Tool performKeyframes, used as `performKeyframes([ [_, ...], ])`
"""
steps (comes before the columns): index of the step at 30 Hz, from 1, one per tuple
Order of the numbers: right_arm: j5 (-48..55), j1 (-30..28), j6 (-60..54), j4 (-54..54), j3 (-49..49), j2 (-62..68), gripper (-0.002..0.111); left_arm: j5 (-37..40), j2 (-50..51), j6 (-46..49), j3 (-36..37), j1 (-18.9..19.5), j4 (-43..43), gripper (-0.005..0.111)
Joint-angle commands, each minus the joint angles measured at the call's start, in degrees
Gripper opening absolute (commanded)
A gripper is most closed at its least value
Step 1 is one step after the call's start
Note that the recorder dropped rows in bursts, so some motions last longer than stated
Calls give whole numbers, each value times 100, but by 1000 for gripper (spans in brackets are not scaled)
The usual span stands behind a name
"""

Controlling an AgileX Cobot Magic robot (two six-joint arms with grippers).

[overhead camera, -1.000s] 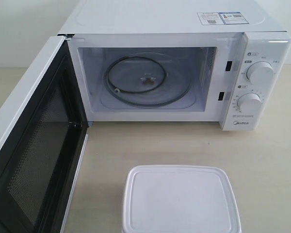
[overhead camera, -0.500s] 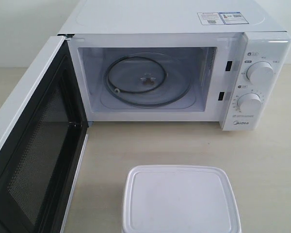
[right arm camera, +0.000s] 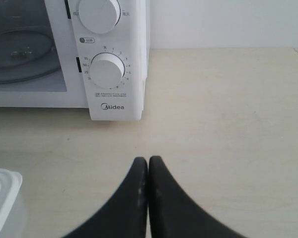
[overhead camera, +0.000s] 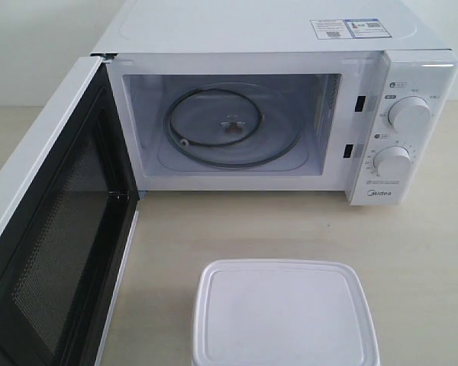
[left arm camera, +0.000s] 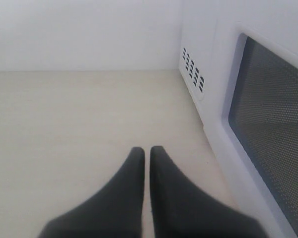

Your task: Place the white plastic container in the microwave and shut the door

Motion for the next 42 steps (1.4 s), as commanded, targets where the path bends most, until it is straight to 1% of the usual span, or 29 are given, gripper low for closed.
performKeyframes([
  [1,-189,-35,0,-57,-3,-31,0,6,-16,32,14,15,-49,4],
  [8,-1324,-35,0,-57,-3,-31,0,6,-16,32,14,15,-49,4],
  [13,-1949,-35,0,-57,-3,-31,0,6,-16,32,14,15,-49,4],
  [17,-2725,-35,0,-57,-3,-31,0,6,-16,32,14,15,-49,4],
  [19,-2750,-35,142,0,-3,-31,0,6,-16,32,14,15,-49,4],
  [24,-2215,-35,230,-33,-80,-31,0,6,-16,32,14,15,-49,4],
  [26,-2250,-35,167,-33,-320,360,0,6,-16,32,14,15,-49,4],
  [30,-2259,-35,-224,-33,-882,1733,0,6,-16,32,14,15,-49,4],
  [32,-2606,-35,-224,-33,-1235,2598,0,6,-16,32,14,15,-49,4],
  [34,-3269,-35,-197,-33,-1295,2993,0,6,-16,32,14,15,-49,4],
  [36,-3656,-35,-102,-33,-1295,3154,0,6,-16,32,14,15,-49,4],
  [42,-3951,-35,-53,-33,-1295,3167,0,6,-16,32,14,15,-49,4],
])
